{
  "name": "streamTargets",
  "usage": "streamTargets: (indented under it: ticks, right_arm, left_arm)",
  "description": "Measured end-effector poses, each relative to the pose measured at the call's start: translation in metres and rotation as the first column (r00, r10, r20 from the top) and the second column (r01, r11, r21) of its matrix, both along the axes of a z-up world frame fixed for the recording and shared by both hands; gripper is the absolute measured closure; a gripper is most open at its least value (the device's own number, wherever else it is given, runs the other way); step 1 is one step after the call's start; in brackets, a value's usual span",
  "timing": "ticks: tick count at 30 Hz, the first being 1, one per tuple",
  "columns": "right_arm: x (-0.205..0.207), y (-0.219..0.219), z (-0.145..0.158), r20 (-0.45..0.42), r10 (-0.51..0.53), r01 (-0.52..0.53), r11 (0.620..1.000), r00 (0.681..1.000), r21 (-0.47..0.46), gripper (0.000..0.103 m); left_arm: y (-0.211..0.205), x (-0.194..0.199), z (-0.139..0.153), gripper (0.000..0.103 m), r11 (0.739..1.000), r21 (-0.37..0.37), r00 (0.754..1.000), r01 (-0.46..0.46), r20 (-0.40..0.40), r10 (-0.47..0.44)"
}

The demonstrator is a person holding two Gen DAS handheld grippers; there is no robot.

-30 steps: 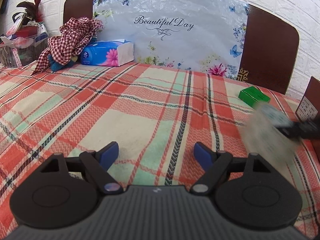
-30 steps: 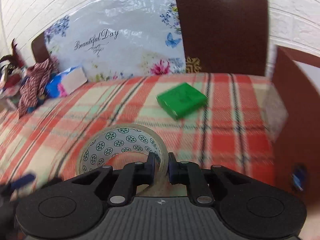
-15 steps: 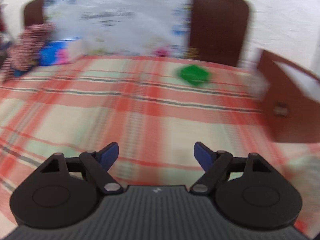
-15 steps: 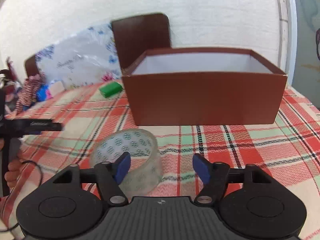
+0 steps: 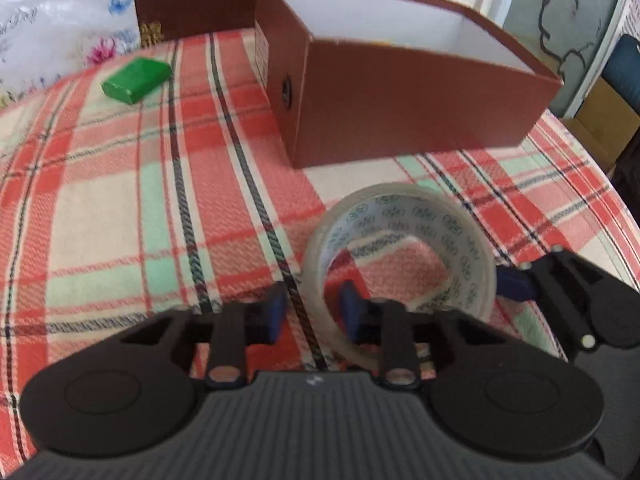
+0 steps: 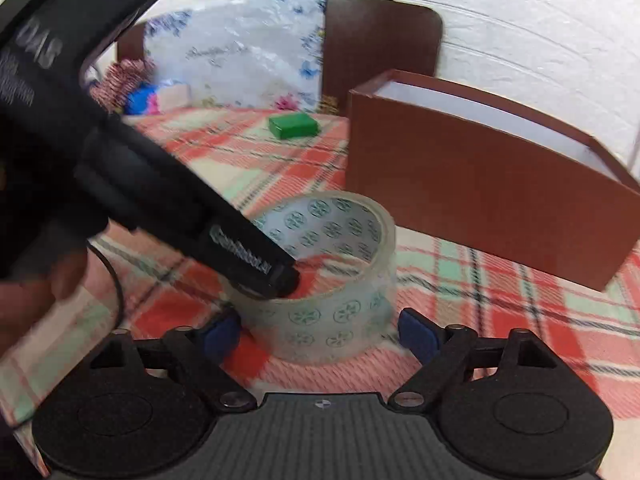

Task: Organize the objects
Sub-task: 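Lower the clear tape into the brown box and open the right gripper, then withdraw the right gripper and move it toward the green block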

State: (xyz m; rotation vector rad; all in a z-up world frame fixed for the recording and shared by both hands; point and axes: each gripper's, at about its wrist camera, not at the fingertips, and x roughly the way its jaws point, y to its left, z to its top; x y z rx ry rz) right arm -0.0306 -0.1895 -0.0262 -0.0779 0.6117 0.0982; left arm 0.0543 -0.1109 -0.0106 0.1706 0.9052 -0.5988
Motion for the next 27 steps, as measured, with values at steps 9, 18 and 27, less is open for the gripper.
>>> streamTargets:
  ticks: [9, 18, 27]
  right_arm:
    - [-0.008, -0.025, 0.057, 0.472, -0.104, 0.181, 0.976, 0.876, -0.121, 0.021]
    - [0.079, -0.122, 0.059, 0.37, -0.338, 0.373, 0.927, 0.865, -0.026, 0.02]
    - [0.075, -0.13, 0.047, 0.441, -0.45, 0.466, 0.881, 0.776, 0.078, 0.012]
  left_arm:
    - [-0.033, -0.002, 0.106, 0.083, 0.989, -0.12, 0.961, 0.086, 0.273, -0.05]
    - [-0.162, 0.052, 0.104, 0.081, 0.985, -0.071, 0.935, 0.157, 0.331, -0.125]
    - [-0.167, 0.062, 0.081, 0.06, 0.999, 0.0, 0.912, 0.053, 0.408, -0.048]
